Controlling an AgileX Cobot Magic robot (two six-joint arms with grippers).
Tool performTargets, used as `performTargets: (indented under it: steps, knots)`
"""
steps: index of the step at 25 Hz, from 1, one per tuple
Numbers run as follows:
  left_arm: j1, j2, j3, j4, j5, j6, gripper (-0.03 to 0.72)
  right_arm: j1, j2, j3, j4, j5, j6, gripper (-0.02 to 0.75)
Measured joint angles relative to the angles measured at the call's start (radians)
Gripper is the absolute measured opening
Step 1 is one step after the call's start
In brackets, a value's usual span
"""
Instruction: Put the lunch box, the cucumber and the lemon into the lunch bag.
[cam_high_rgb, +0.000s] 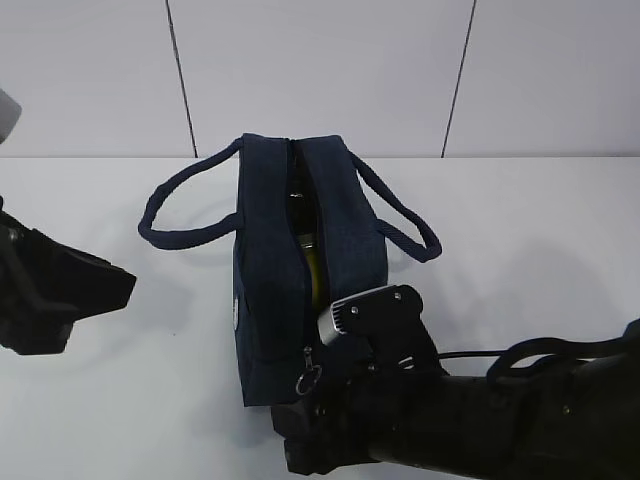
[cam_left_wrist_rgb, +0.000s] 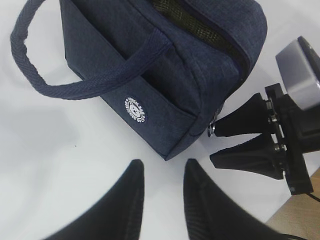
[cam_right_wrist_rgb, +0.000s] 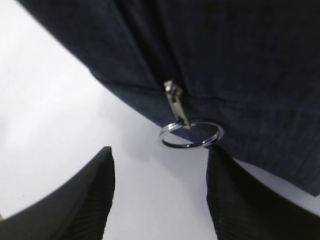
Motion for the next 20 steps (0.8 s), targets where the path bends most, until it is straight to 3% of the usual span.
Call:
performTargets:
  steps: [10,20]
  knots:
    - [0.000,0.000,0.000,0.000,0.000,0.000,0.197,0.000,0.002,0.000,0.143,-0.035,-0.012,0.428]
    - [0.000,0.000,0.000,0.000,0.000,0.000,0.197,0.000,0.021,0.000,0.179,-0.077,-0.011,0.428]
